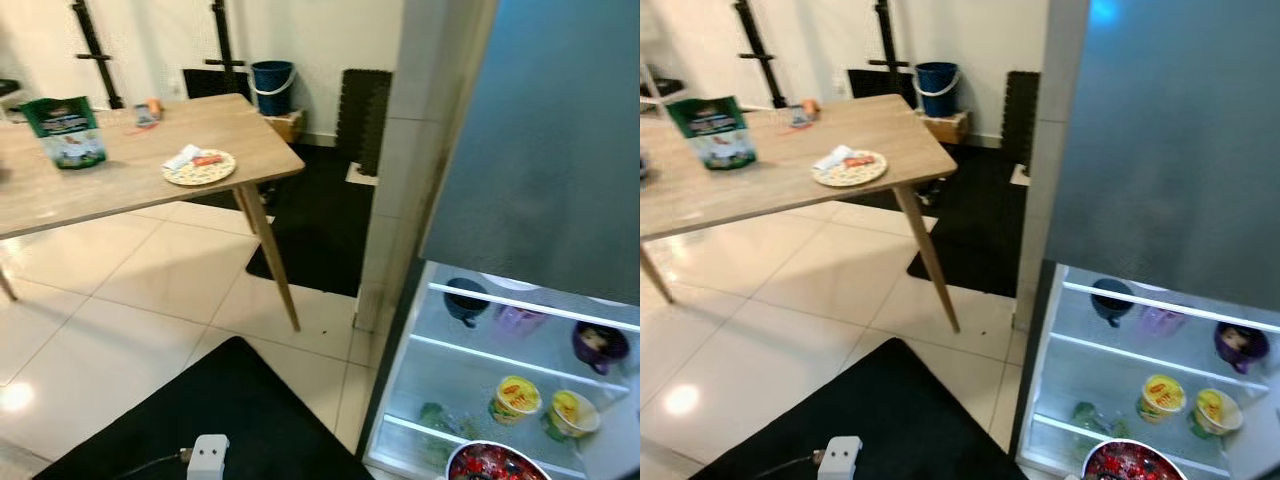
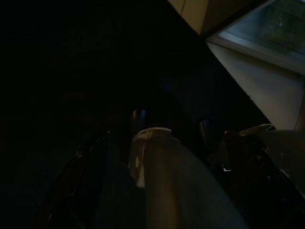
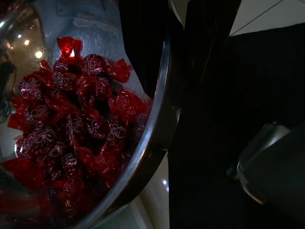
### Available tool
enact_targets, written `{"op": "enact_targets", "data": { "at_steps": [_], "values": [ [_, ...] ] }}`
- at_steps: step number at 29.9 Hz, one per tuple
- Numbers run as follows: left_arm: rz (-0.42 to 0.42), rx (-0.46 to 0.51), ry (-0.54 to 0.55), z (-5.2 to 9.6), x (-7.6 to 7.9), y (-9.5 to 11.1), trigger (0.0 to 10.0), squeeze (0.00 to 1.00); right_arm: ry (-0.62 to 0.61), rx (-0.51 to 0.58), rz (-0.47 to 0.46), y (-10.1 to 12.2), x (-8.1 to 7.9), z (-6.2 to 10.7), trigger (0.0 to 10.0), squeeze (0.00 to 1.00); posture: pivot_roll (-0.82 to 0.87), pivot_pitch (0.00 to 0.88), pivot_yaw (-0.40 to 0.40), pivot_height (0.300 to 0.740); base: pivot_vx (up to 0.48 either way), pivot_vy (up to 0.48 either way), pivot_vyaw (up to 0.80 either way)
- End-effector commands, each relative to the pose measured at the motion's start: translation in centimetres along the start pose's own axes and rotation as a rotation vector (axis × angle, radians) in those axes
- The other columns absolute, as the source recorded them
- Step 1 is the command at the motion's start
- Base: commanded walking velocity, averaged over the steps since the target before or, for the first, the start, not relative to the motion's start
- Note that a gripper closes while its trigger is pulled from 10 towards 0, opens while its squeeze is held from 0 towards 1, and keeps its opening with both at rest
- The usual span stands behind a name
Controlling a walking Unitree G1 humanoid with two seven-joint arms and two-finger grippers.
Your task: Restocking fridge
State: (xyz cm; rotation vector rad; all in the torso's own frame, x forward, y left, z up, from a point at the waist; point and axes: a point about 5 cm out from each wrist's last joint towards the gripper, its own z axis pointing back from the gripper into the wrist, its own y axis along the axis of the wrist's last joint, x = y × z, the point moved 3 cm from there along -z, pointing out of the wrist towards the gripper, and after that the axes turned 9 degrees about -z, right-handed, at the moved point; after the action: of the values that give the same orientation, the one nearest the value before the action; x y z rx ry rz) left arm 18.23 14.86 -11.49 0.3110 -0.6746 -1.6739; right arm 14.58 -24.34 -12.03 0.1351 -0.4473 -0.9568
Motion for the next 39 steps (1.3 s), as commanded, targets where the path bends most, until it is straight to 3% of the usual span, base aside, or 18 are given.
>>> {"op": "enact_targets", "data": {
  "at_steps": [1, 11, 26, 39],
  "values": [
    [-0.017, 0.0, -0.003, -0.02, -0.04, 0.12, 10.0, 0.0, -0.018, 0.019, 0.015, 0.69, 0.16, -0.1, 10.0, 0.0, -0.12, 0.0, -0.021, 0.74, 0.0, 0.0, 0.8],
    [-0.023, 0.009, -0.018, -0.07, 0.17, 0.32, 10.0, 0.0, -0.035, 0.018, 0.025, 0.66, 0.32, -0.09, 10.0, 0.0, -0.13, 0.0, -0.017, 0.74, 0.0, 0.0, 0.31],
    [-0.01, 0.006, -0.019, -0.03, 0.28, 0.02, 10.0, 0.0, -0.029, 0.019, 0.042, 0.51, 0.09, -0.07, 10.0, 0.0, -0.12, 0.0, -0.02, 0.74, 0.0, -0.424, 0.0],
    [-0.002, 0.013, -0.016, -0.13, 0.42, 0.24, 10.0, 0.0, -0.029, 0.024, 0.063, 0.7, 0.12, -0.09, 10.0, 0.0, -0.12, 0.0, -0.022, 0.74, 0.0, 0.0, 0.0]
  ]
}}
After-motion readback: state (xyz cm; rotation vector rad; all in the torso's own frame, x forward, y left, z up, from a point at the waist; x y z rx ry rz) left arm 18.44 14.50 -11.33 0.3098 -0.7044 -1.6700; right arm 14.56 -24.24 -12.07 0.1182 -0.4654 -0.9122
